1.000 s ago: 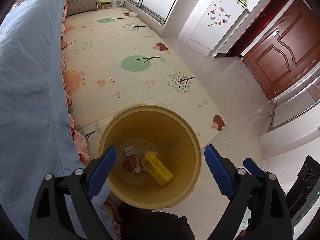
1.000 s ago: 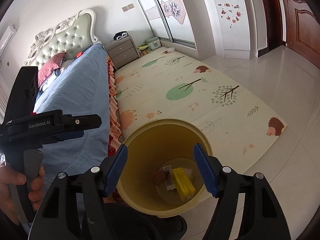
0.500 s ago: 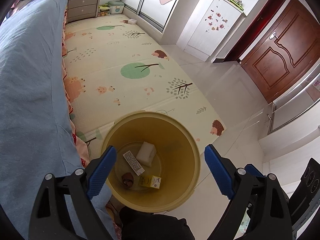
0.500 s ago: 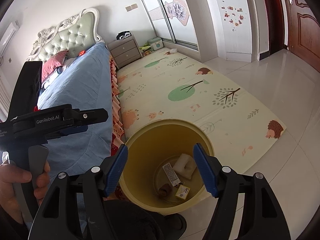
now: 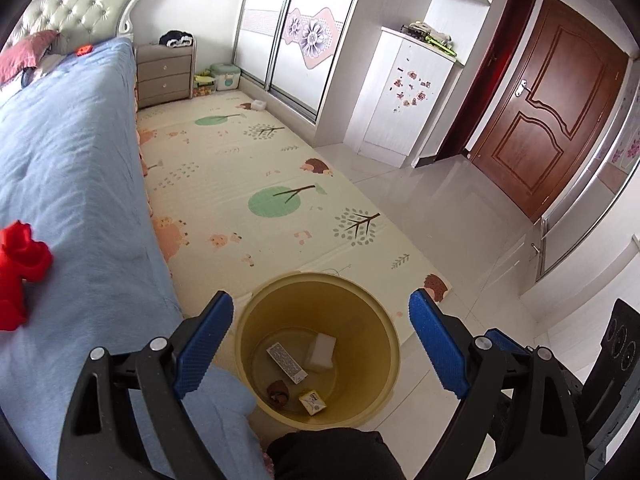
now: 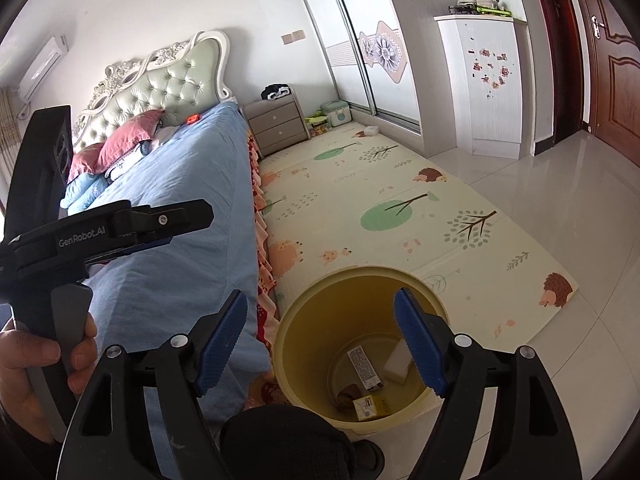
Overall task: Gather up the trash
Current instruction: 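Open both tools to drop the juice carton and sock into the bucket, then move both tools back over the bed toward the remaining items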
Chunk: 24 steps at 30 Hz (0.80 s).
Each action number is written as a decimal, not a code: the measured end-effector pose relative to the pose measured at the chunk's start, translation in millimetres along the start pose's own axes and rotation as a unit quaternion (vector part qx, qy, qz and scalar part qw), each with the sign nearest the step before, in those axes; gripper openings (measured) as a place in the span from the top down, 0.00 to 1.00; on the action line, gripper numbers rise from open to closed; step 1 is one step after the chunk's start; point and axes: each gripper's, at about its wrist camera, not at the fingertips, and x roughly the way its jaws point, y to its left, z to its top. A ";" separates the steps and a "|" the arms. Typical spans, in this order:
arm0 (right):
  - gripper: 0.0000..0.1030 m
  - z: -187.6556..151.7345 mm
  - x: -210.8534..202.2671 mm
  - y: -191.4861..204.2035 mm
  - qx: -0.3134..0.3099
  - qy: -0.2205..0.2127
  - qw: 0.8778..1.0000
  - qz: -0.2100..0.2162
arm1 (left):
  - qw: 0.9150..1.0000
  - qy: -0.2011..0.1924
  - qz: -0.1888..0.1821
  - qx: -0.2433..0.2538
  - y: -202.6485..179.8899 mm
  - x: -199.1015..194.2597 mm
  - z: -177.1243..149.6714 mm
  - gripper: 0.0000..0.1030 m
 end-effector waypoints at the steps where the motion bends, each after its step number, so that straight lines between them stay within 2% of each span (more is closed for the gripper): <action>1: 0.28 1.0 -0.9 5.7 -0.003 -0.001 1.000 0.005 | 1.000 -0.008 0.006 0.005 2.4 -10.4 -1.1 0.10; 3: 0.28 3.2 -3.0 19.5 -0.013 -0.005 1.000 0.020 | 0.999 -0.030 0.029 0.013 8.0 -33.5 -5.2 0.04; 8: 0.26 5.2 -9.8 64.7 -0.049 -0.013 0.996 0.071 | 0.993 -0.076 0.086 0.025 34.0 -92.4 -22.3 0.04; 15: 0.24 1.6 -7.2 130.5 -0.089 0.010 0.984 0.154 | 0.982 -0.103 0.160 -0.019 96.6 -156.9 -52.0 0.04; 17: 0.22 -0.7 -8.2 149.8 -0.104 0.013 0.981 0.166 | 0.978 -0.110 0.176 -0.030 111.4 -172.0 -61.0 0.04; 19: 0.16 -3.9 -10.6 167.7 -0.118 0.008 0.978 0.172 | 0.975 -0.117 0.184 -0.041 123.6 -185.2 -68.1 0.04; 24: 0.16 -11.2 -9.7 206.2 -0.152 0.016 0.971 0.182 | 0.963 -0.138 0.219 -0.069 148.9 -212.8 -85.9 0.04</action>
